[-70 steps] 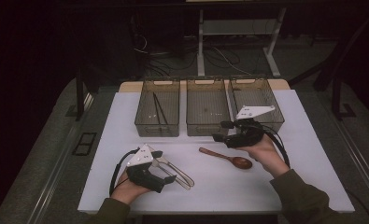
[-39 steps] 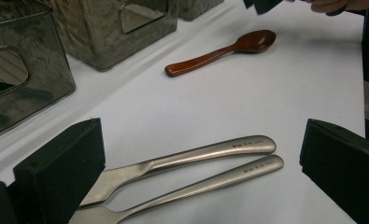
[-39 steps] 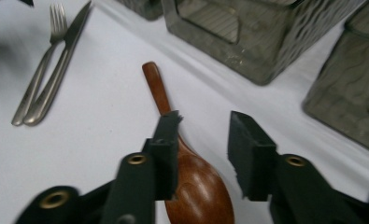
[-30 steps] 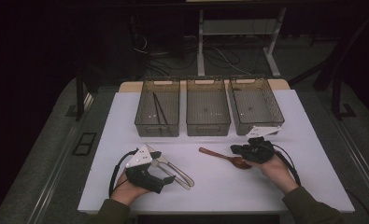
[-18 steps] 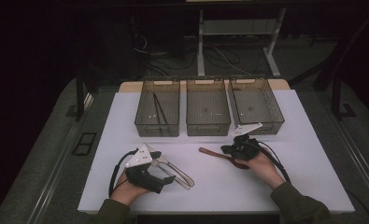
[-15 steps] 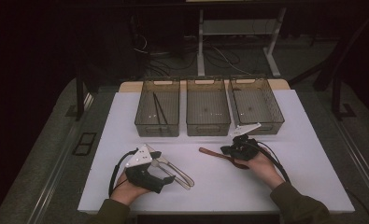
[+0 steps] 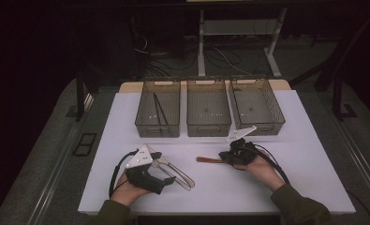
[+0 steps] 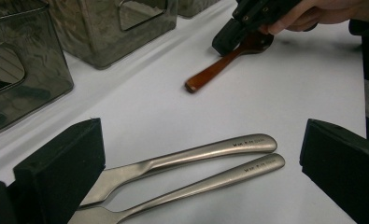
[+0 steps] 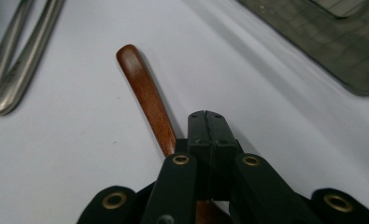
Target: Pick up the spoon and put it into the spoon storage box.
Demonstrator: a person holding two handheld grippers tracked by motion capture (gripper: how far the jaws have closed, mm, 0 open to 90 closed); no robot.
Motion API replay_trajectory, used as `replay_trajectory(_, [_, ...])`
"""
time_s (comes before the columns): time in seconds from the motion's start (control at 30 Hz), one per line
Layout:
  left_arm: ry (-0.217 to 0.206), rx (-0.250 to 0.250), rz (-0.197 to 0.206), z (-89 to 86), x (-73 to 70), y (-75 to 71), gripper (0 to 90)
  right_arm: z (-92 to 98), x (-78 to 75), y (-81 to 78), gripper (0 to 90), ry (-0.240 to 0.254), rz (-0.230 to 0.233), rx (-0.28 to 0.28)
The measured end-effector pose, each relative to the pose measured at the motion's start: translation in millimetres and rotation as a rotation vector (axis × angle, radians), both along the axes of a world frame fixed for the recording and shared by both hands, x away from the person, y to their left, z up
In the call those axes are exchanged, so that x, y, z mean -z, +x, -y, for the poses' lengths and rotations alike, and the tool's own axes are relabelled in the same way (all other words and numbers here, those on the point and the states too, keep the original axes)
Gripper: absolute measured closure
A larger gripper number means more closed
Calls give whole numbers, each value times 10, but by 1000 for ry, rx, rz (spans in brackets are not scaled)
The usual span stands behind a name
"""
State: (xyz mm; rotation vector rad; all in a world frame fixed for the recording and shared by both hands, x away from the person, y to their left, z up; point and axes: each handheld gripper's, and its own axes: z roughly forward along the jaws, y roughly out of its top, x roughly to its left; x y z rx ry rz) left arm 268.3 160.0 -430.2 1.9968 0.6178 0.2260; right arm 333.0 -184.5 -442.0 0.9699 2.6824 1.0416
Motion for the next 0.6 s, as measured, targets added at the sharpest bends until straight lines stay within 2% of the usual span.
replay_trajectory(0.17, [1, 1, -1, 1, 0, -1, 0, -19, -18, -48, 887, 0, -3, -30])
replay_trajectory(0.23, [3, 1, -1, 0, 1, -1, 0, -6, -27, -44, 877, 1, 5, -25])
replay_trajectory(0.33, [2, 1, -1, -3, -1, -1, 0, 61, -71, -25, 788, 47, 10, -4])
replay_trajectory(0.47, [0, 0, -1, -3, 2, -1, 0, 182, -166, -44, 601, 107, 29, 29])
replay_trajectory(0.6, [0, 2, -5, 1, 4, -2, 0, 318, -231, -70, 495, 173, 28, 37])
